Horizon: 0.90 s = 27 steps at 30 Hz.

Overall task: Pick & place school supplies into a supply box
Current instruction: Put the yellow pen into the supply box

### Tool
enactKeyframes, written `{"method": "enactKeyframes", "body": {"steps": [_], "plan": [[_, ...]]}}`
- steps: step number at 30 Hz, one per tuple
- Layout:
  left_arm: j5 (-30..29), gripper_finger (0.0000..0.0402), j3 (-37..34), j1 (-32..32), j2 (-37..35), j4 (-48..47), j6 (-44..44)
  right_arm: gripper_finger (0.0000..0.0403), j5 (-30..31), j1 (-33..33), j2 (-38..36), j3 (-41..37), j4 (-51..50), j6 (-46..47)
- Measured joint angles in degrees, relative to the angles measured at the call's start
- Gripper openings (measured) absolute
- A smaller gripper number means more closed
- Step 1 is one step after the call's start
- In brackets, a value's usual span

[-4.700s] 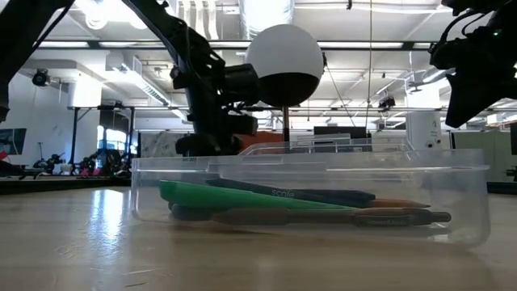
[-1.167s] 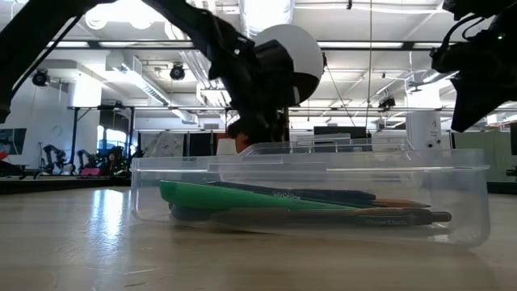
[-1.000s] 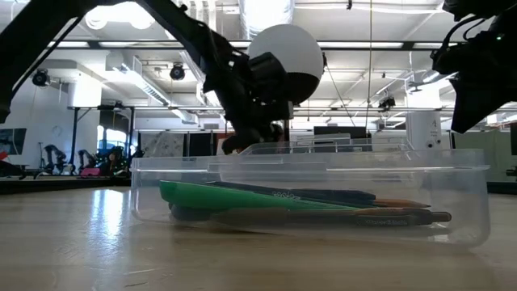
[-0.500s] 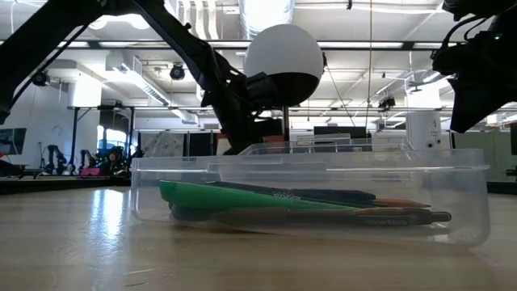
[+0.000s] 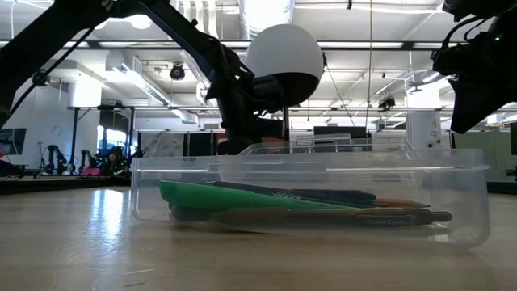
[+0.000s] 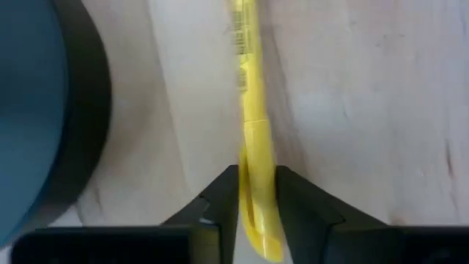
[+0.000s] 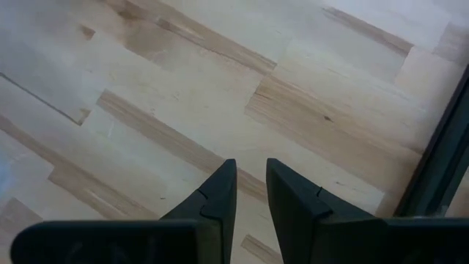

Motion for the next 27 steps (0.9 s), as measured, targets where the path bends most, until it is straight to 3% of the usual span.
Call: {"method": "enactKeyframes", "body": {"steps": [5,10,16,22,27], "plan": [[-1.64,0.0032,-1.3,-0.52,-0.24,-1.17,0.06,0.0068,0.25,0.0,0.0,-0.04,-0.01,-0.26],[-5.1,0.0028,-0.44,-1.08,-0.31,-7.74,-1.29,0.0068,0.27,0.0,0.0,-0.04,-0.02,-1.7],[-5.49,0.0026,2.97,-1.06,-1.5,-16.44,-15.07,0.0068,0.31,0.0,0.0,-0.04,-0.06,-1.71],[-5.15,0.0026,7.31,-1.41,-7.79,-17.51,-28.82,0.0068,0.44,0.0,0.0,-0.04,-0.09,-1.7],[-3.12,0.0026,12.6,-5.8,-12.3,-17.28,-32.09,0.0068,0.47,0.04,0.0,-0.04,-0.18,-1.91]]}}
